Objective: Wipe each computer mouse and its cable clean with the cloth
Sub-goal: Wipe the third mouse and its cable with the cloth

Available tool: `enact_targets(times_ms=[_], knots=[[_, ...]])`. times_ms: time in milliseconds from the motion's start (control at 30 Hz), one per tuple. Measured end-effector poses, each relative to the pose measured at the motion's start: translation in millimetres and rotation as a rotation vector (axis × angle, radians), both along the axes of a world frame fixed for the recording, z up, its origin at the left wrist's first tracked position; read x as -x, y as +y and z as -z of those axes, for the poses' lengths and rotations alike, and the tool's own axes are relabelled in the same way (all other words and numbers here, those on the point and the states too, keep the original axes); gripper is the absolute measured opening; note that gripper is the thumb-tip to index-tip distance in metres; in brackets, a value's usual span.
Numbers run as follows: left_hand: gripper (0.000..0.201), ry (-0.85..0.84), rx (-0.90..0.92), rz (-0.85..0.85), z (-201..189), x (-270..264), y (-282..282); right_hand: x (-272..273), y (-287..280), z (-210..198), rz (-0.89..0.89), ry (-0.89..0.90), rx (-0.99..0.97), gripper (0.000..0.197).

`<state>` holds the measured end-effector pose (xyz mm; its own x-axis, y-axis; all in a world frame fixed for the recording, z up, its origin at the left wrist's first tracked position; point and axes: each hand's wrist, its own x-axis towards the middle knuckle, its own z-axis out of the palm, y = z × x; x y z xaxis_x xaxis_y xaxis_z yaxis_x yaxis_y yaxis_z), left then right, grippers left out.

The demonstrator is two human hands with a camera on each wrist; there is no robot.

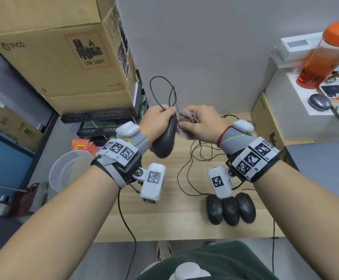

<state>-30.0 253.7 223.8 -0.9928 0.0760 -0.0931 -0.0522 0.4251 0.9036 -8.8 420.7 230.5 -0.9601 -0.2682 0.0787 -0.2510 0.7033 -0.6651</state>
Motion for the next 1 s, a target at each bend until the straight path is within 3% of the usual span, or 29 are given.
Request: enact_targets(times_ms=[67,267,500,833,1000], knots=[[0.034,0.003,-0.023,-0.012,0,-1,0,1,0,2,0.006,0.008,-0.020,0.026],[0.037,-0.104,-0.217,0.005,-3,-6,1,5,3,9,0.075,0.010,-0.052,0.012],[0.040,-0.133,-0.131,0.030,-3,-6,-4,13,24,26,0.174,-0.068,-0.093,0.007],[0.035,-0.172,-0.224,-0.091,-16,0,-49,16,100,37,0.557,-0.180,-0.019,0.008],[0.036,-0.145,-0.213,-0.168,-22,3,-62,34,149,66,0.723,-0.249,0.091,0.008]])
